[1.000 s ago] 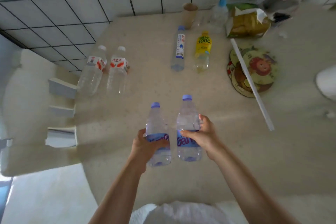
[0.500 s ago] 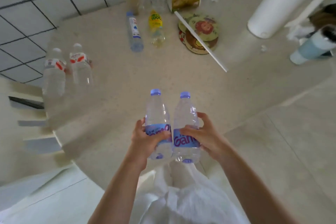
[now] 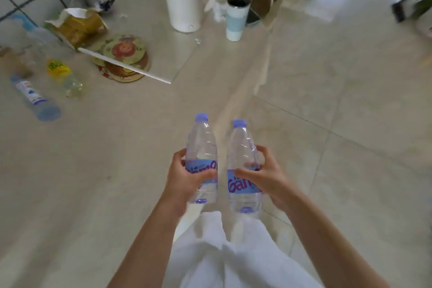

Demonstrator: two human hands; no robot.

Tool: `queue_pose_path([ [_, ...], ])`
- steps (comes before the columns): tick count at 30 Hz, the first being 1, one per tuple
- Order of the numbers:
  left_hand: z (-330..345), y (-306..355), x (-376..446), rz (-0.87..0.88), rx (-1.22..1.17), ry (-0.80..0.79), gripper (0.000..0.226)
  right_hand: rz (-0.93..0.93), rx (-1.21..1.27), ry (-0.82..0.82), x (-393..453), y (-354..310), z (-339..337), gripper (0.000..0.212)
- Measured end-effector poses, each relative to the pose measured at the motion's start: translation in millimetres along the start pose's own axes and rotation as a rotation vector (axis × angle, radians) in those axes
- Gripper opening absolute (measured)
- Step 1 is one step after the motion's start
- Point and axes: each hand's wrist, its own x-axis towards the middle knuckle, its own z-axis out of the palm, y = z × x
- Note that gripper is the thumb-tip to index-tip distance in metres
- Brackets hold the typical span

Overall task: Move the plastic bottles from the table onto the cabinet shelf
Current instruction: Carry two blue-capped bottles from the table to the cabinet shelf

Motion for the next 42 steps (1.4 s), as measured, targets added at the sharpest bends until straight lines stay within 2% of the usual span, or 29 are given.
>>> queue_pose_path([
  [9,176.7,-18.2,-48.4,0.014,0.243,-0.316,0.08,0.043,0.273,0.309,-64.9,66.5,-172.4,0.072],
  [17,337.7,-62.9,-110.0,-0.009,0.414,-0.57,0.083,0.053,0.377,0.569,-134.7,148.6,-307.2,0.074],
  [29,509.6,-87.7,-159.8,0.02,0.704,-0.922,0.086,0.13,0.688,0.905,-185.0,219.6,-419.5,0.073],
  [42,717.8,-80.2,-183.9,0.169,0.997,-1.303,0.084,0.177,0.921,1.243,-191.6,229.2,-548.9,0.076],
])
